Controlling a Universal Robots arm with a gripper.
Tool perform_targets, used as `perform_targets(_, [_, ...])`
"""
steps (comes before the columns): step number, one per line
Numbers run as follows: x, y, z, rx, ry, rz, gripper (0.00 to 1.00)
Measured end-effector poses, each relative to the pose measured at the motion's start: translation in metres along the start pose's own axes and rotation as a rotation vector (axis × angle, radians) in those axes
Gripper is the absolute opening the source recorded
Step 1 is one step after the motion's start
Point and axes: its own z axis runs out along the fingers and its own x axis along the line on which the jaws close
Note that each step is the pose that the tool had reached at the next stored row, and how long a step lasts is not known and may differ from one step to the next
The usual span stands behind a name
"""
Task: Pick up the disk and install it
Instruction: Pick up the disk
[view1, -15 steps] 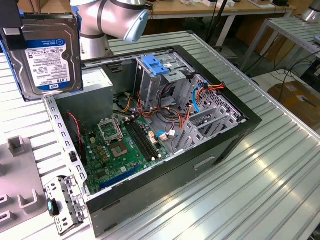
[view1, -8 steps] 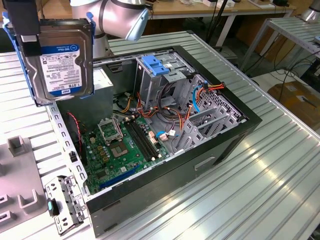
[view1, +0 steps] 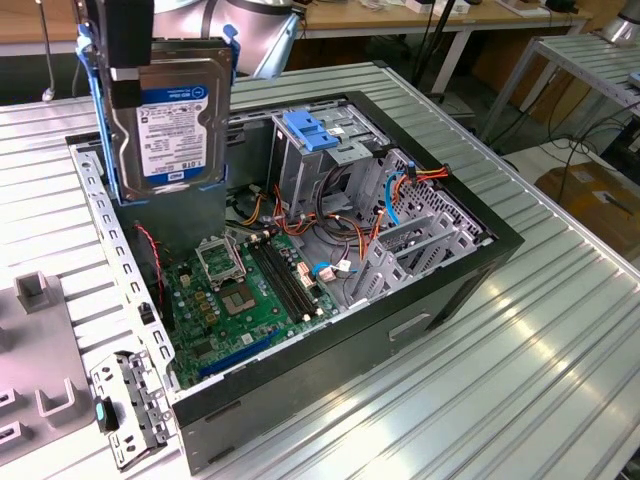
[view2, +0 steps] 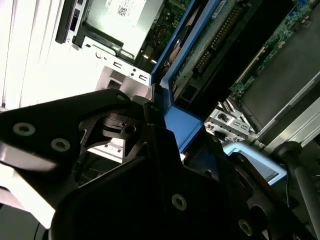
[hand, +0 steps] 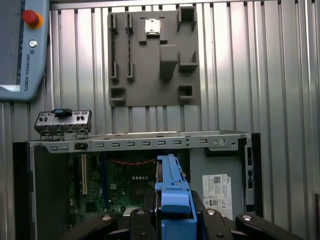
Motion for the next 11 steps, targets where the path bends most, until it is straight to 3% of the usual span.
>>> perform_targets(7, [-0.0001,-0.0246,0.0001,-0.0015,0.0001,0.0,0.37])
perform_targets(11, [-0.0003,-0.0303,0.0011,-0.0002,-0.0002,0.0,0.37])
